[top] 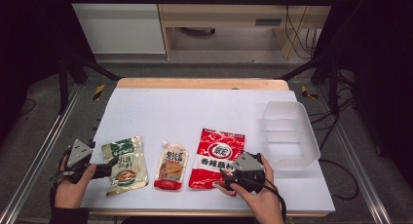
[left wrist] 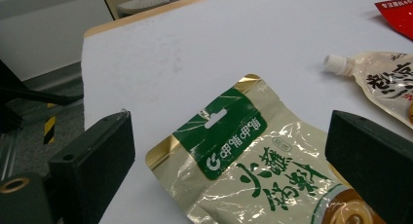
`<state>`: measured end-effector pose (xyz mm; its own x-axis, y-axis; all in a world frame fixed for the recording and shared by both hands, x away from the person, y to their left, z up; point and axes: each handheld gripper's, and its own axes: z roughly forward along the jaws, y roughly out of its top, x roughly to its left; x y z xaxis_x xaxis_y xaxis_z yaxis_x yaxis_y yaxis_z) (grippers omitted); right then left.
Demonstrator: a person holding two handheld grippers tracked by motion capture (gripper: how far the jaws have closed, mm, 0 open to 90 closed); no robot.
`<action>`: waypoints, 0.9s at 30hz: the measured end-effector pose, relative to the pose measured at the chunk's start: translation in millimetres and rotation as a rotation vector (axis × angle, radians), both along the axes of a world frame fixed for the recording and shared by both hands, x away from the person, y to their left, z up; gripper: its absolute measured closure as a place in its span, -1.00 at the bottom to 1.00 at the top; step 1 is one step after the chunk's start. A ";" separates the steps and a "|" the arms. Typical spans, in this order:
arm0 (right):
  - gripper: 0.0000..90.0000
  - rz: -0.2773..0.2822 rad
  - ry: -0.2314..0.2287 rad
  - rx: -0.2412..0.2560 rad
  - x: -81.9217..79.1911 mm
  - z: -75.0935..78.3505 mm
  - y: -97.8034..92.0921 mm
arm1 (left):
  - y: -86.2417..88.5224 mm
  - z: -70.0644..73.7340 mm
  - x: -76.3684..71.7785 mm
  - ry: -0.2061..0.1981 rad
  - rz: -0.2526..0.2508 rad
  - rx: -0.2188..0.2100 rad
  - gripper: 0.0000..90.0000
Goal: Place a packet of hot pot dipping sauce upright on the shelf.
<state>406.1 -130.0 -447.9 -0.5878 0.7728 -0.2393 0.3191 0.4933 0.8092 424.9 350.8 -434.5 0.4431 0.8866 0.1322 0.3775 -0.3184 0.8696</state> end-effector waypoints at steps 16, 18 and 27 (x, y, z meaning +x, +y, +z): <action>-0.76 -0.003 0.001 -0.009 -1.4 -0.4 0.9 | 11.6 2.1 0.0 0.009 0.009 -0.022 -0.89; -0.77 -0.004 0.000 -0.006 -1.7 0.5 0.2 | 19.5 3.3 0.6 0.005 0.020 -0.041 -0.88; -0.77 0.000 0.005 -0.003 -4.7 0.8 0.8 | 45.8 -3.6 9.1 0.054 0.030 -0.070 -0.87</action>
<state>401.5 -129.1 -447.1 -0.5891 0.7720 -0.2386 0.3228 0.4955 0.8064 434.0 396.7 -438.1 0.4207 0.9060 0.0467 0.4326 -0.2456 0.8675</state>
